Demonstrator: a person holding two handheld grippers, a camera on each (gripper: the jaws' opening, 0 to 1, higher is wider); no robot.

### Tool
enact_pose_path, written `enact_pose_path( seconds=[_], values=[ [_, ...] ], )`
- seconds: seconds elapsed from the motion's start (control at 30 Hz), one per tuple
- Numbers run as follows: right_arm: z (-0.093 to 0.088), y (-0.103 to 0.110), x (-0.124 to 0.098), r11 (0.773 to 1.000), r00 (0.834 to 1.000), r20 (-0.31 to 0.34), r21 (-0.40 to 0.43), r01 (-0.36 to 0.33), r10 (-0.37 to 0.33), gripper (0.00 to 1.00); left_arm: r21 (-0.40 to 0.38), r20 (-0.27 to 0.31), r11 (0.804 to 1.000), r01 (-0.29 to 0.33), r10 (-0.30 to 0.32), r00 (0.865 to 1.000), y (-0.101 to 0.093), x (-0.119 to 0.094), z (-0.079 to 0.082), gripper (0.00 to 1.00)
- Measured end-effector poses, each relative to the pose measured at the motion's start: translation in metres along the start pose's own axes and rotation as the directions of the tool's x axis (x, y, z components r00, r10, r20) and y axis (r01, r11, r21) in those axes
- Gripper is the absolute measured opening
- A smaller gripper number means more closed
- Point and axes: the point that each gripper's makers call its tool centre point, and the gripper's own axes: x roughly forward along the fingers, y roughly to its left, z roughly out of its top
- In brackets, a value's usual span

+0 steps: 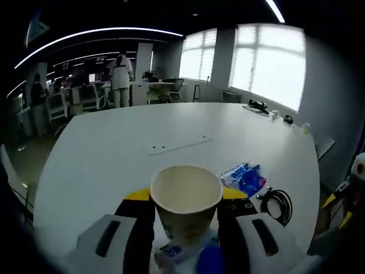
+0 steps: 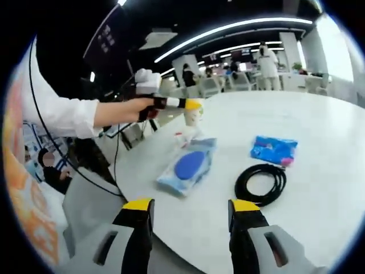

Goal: Arrange the tabletop items into an orderly group along one side of the table until the central work area is clear of visible clutter.

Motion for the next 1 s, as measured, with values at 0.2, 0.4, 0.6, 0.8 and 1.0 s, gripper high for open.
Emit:
enact_pose_path(
  seconds=[0.2,0.4,0.6,0.8,1.0],
  values=[
    [-0.003,0.006,0.012,0.999,0.999,-0.022,0.022,-0.024,0.024,0.52,-0.015,-0.012,1.0,-0.02,0.02,1.0,0.017,0.024,-0.014,0.41],
    [-0.002,0.004,0.018,0.998,0.999,-0.027,0.038,-0.045,0.046,0.52,-0.018,-0.021,0.999,-0.031,0.03,0.999,0.022,0.032,-0.025,0.41],
    [0.005,-0.005,0.018,0.997,0.999,-0.016,0.059,-0.04,0.041,0.52,-0.002,-0.037,0.999,-0.038,0.038,0.999,0.024,0.034,-0.037,0.42],
    [0.007,-0.008,0.019,0.998,0.999,-0.012,0.051,-0.042,0.043,0.52,-0.013,-0.051,0.999,-0.042,0.041,0.998,0.025,0.033,-0.046,0.42],
    [0.007,-0.003,0.02,0.997,0.998,-0.01,0.052,-0.055,0.056,0.52,-0.003,-0.053,0.998,-0.061,0.061,0.997,0.028,0.031,-0.051,0.44]
  ],
)
